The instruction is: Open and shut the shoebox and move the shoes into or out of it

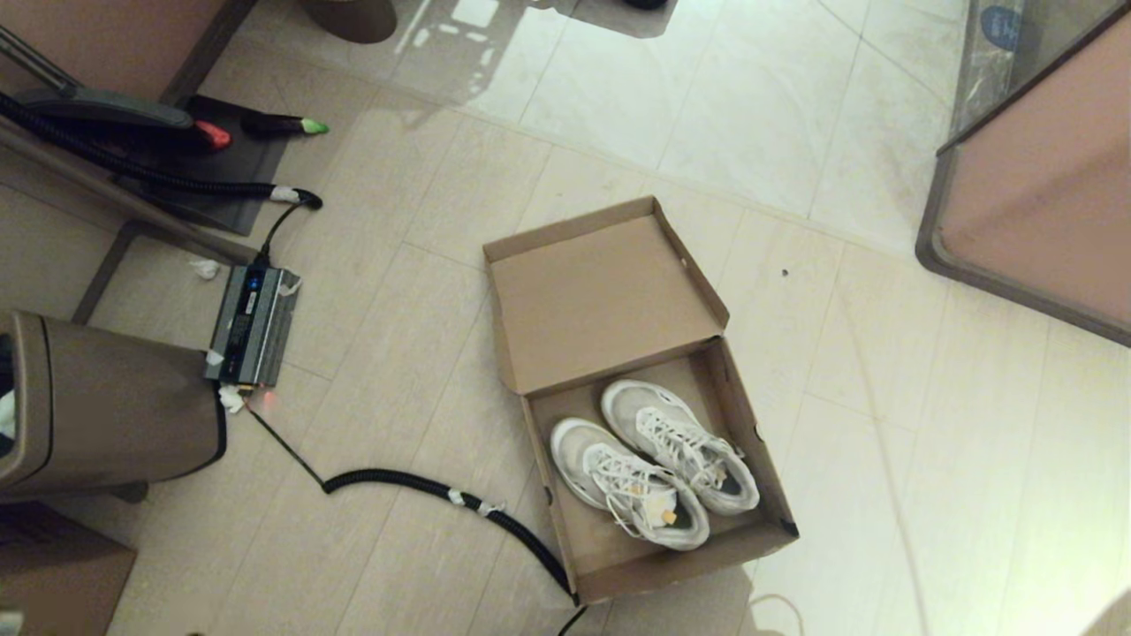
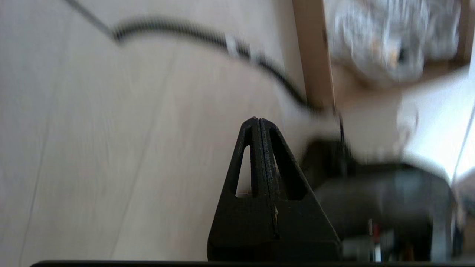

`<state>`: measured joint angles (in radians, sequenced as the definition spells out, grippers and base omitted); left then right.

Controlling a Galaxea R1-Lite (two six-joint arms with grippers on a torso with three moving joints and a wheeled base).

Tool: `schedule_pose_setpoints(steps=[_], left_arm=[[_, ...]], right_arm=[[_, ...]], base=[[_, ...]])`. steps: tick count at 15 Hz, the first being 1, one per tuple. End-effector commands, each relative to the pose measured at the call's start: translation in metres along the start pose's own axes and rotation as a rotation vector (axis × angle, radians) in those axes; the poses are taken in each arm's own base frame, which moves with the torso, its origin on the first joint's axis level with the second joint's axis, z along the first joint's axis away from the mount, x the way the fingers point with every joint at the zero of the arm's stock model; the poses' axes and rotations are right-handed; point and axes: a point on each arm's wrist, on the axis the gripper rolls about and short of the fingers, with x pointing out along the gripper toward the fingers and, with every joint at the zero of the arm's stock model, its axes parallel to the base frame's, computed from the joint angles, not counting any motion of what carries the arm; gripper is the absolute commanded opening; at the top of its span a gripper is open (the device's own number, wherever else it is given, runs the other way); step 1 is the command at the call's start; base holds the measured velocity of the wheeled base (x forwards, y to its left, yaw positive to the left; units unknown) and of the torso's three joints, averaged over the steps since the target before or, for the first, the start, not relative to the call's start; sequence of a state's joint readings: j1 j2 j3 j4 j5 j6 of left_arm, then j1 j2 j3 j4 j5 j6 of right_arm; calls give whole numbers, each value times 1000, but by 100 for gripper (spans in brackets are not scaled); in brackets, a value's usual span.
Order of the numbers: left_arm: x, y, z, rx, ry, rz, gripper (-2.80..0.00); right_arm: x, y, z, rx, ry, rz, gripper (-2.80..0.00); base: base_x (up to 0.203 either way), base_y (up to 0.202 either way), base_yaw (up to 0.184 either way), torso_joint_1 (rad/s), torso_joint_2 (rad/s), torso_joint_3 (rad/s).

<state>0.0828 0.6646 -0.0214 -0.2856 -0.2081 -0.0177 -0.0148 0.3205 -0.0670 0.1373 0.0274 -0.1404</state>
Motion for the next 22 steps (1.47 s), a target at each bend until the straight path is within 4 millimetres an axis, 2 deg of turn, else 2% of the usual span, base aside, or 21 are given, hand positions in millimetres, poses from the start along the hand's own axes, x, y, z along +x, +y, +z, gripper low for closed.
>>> schedule_pose_setpoints(steps=[1, 4, 9, 11, 18, 22], left_arm=[[-24, -5, -24, 4, 41, -17, -280], [-42, -7, -33, 54, -50, -52, -280], [-61, -7, -45, 89, -279, 44, -280], [-62, -7, -46, 93, -294, 32, -280], [-62, -7, -46, 103, -295, 13, -280], [-62, -7, -46, 96, -296, 13, -280]], right_arm=[[-5, 1, -6, -4, -76, -9, -280], [-8, 1, -9, -3, -120, -15, -280], [-14, 2, -12, -12, -207, -17, -280], [-20, 3, -17, -16, -306, -21, -280], [-19, 3, -18, -24, -320, -23, -280], [-16, 3, -17, -20, -383, -27, -280]], base=[[0, 0, 0, 0, 0, 0], [0, 0, 0, 0, 0, 0], [0, 0, 0, 0, 0, 0], [0, 0, 0, 0, 0, 0], [0, 0, 0, 0, 0, 0], [0, 0, 0, 0, 0, 0]])
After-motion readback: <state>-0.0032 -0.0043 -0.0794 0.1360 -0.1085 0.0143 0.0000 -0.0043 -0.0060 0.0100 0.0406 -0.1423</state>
